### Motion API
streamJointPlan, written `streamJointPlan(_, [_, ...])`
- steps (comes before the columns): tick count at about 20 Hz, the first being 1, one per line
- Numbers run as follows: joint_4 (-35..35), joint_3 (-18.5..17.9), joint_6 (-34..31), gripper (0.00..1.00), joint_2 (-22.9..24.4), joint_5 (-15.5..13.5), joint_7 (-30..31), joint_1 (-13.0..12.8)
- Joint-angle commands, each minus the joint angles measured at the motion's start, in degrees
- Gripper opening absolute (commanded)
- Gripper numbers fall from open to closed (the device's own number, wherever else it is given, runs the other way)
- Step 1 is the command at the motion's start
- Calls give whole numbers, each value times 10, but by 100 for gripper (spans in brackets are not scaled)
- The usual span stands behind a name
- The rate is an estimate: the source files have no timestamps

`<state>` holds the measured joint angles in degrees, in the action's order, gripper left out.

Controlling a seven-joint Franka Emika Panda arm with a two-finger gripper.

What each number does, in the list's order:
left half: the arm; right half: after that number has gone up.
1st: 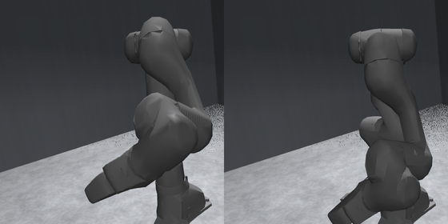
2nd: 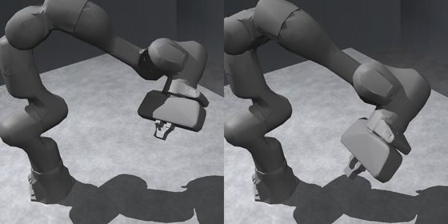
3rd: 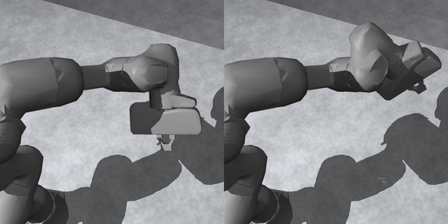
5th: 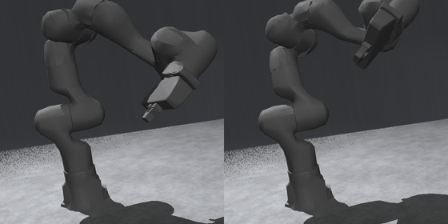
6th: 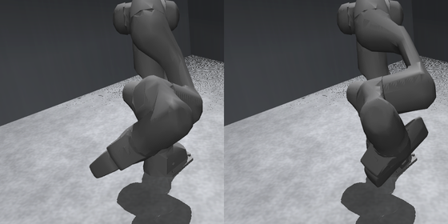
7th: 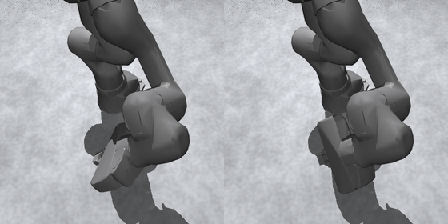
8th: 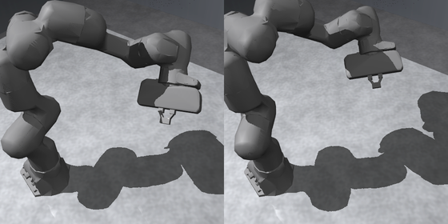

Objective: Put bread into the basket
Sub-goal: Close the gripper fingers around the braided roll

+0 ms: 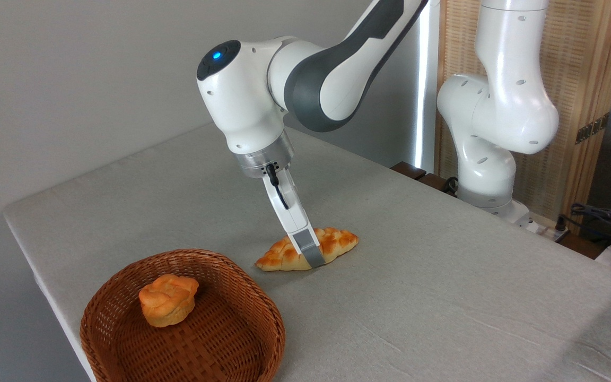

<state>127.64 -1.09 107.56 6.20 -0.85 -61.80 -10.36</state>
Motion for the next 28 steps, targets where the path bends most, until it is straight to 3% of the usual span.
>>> streamJointPlan(1, [5,-4,23,100,-2,7,-10,-7])
streamJointPlan(6, [4,-4,38,97,-10,7,-10,-8])
streamJointPlan(8, [4,-4,38,88,-10,7,-10,-9])
streamJointPlan(10, [3,-4,38,54,-10,7,-10,-11])
streamJointPlan(12, [2,-5,38,32,-9,7,-10,-11])
streamJointPlan(22, [-3,-7,29,35,-2,7,-12,-10])
streamJointPlan(28, [-77,-14,-30,40,9,-4,-12,-5])
